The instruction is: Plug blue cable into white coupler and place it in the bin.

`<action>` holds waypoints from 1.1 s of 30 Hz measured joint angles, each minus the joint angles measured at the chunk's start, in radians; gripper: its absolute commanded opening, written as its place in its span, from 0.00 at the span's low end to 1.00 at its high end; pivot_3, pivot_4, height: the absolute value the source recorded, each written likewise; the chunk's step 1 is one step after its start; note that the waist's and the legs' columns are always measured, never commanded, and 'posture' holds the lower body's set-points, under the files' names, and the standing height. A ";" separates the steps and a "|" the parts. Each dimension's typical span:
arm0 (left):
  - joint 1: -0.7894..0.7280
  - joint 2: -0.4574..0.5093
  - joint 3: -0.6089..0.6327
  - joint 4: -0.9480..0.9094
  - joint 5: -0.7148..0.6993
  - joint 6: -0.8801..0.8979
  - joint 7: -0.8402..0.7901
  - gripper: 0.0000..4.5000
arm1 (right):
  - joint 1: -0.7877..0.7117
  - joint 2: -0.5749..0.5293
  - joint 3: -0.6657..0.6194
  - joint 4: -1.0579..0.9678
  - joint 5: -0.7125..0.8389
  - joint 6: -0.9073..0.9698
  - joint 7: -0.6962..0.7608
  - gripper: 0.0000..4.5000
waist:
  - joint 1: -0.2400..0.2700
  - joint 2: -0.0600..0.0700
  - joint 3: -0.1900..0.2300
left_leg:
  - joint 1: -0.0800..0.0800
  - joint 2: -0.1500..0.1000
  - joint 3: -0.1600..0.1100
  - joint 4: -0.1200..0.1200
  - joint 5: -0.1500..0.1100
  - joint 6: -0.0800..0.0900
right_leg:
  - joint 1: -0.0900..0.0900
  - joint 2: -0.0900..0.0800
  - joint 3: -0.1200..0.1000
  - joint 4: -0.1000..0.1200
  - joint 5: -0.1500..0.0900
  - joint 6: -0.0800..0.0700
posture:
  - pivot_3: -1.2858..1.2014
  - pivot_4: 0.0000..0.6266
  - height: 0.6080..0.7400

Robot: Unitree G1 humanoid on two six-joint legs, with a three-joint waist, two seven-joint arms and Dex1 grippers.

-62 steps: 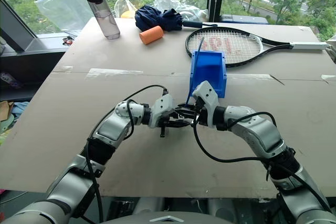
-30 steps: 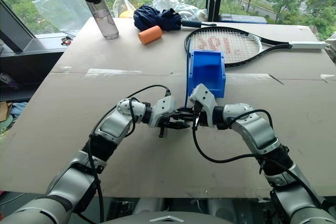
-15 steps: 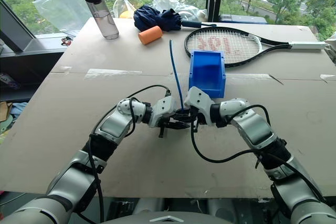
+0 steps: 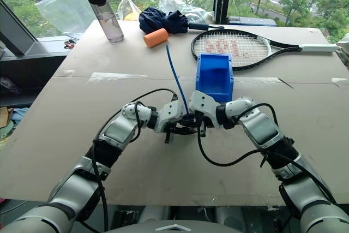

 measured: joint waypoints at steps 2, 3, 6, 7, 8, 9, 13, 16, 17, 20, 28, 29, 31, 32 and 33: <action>0.004 -0.001 0.001 -0.004 -0.001 0.003 0.003 0.36 | 0.009 0.007 -0.015 -0.001 0.003 0.000 -0.002 0.00 | 0.000 0.000 0.000 | 0.001 0.000 0.000 0.000 0.000 0.000 | 0.001 0.000 0.000 0.000 0.000 0.000 | 0.52 0.24 1.00; 0.012 0.003 0.007 -0.023 -0.012 0.013 -0.002 0.39 | 0.022 0.015 -0.036 -0.001 0.017 0.007 -0.008 0.00 | 0.000 -0.001 0.000 | 0.001 0.000 0.000 0.000 0.000 0.000 | 0.001 0.000 0.000 0.000 0.000 0.000 | 0.52 0.24 1.00; 0.082 0.038 0.068 -0.167 -0.087 0.104 0.004 0.70 | 0.087 0.068 -0.161 -0.008 0.124 0.092 -0.055 0.00 | -0.002 0.000 0.001 | 0.000 0.001 0.000 0.000 0.000 0.000 | 0.000 0.000 0.001 0.001 0.000 0.000 | 0.52 0.24 1.00; 0.109 0.052 0.094 -0.219 -0.112 0.143 0.013 0.78 | 0.095 0.074 -0.201 -0.022 0.157 0.123 -0.076 0.00 | -0.002 0.001 0.001 | 0.000 0.001 0.000 0.000 0.000 0.000 | 0.000 0.000 0.001 0.002 0.000 0.000 | 0.52 0.24 1.00; 0.142 0.071 0.123 -0.280 -0.138 0.189 0.029 0.89 | 0.096 0.080 -0.254 -0.040 0.195 0.163 -0.099 0.00 | -0.004 0.001 0.002 | 0.000 0.001 0.000 0.000 0.000 0.000 | -0.001 0.000 0.001 0.003 0.000 0.000 | 0.52 0.24 1.00; 0.179 0.094 0.153 -0.344 -0.162 0.234 0.047 0.89 | 0.091 0.082 -0.308 -0.070 0.238 0.205 -0.124 0.00 | -0.004 0.001 0.002 | 0.000 0.001 0.000 0.000 0.000 0.000 | -0.001 0.000 0.001 0.003 0.000 0.000 | 0.52 0.24 1.00; 0.362 0.127 0.299 -0.595 -0.274 0.388 0.168 0.89 | 0.000 0.041 -0.483 -0.124 0.364 0.369 -0.203 0.00 | -0.004 0.002 0.002 | 0.002 0.001 -0.002 -0.001 0.000 0.000 | -0.001 -0.001 0.001 0.003 0.000 0.000 | 0.52 0.24 1.00; 0.433 0.108 0.381 -0.742 -0.343 0.466 0.275 0.89 | -0.117 0.022 -0.526 -0.031 0.374 0.448 -0.262 0.00 | -0.001 0.002 0.002 | 0.002 0.000 0.000 -0.001 0.000 0.000 | 0.000 -0.001 0.001 0.003 0.000 0.000 | 0.52 0.24 1.00; 0.439 0.095 0.394 -0.776 -0.358 0.481 0.303 0.89 | -0.157 0.022 -0.525 0.017 0.368 0.466 -0.278 0.00 | 0.000 0.002 0.002 | 0.003 0.000 0.001 -0.001 0.000 0.000 | 0.000 -0.001 0.002 0.003 0.000 0.000 | 0.52 0.24 1.00; 0.449 0.053 0.424 -0.896 -0.415 0.535 0.418 0.89 | -0.336 0.028 -0.496 0.313 0.289 0.460 -0.316 0.00 | -0.002 0.002 0.002 | 0.004 0.000 0.003 -0.001 0.000 0.000 | 0.001 -0.001 0.003 0.003 0.000 -0.001 | 0.52 0.24 1.00; 0.448 0.039 0.430 -0.949 -0.442 0.576 0.557 0.91 | -0.477 0.042 -0.458 0.742 0.147 0.263 -0.261 0.82 | -0.001 0.002 0.002 | 0.001 0.000 0.003 -0.004 0.000 0.000 | 0.000 -0.001 0.003 -0.004 0.000 0.000 | 0.52 0.24 1.00; 0.452 0.038 0.427 -0.954 -0.445 0.577 0.570 0.91 | -0.442 0.017 -0.460 0.675 0.154 0.255 -0.232 0.82 | 0.001 0.002 0.002 | -0.001 0.000 0.003 -0.004 0.000 0.000 | 0.000 -0.001 0.002 -0.006 0.000 0.000 | 0.52 0.24 1.00; 0.475 0.042 0.432 -0.967 -0.454 0.577 0.578 0.91 | -0.353 -0.031 -0.485 0.516 0.192 0.256 -0.174 0.82 | 0.006 0.002 0.002 | -0.003 0.000 0.000 -0.004 0.000 0.000 | 0.000 -0.002 -0.001 -0.008 0.000 0.000 | 0.52 0.24 1.00; 0.484 0.046 0.432 -0.967 -0.456 0.578 0.583 0.91 | -0.291 -0.057 -0.505 0.416 0.212 0.252 -0.153 0.82 | 0.009 0.002 0.002 | -0.004 0.000 -0.001 -0.004 0.000 0.000 | 0.000 -0.003 -0.002 -0.008 0.000 0.000 | 0.52 0.24 1.00; 0.496 0.057 0.433 -0.970 -0.462 0.579 0.587 0.91 | -0.188 -0.090 -0.537 0.267 0.246 0.238 -0.124 0.82 | 0.014 0.002 0.002 | -0.006 0.000 -0.003 -0.004 0.000 0.000 | 0.000 -0.003 -0.003 -0.009 0.000 0.000 | 0.52 0.24 1.00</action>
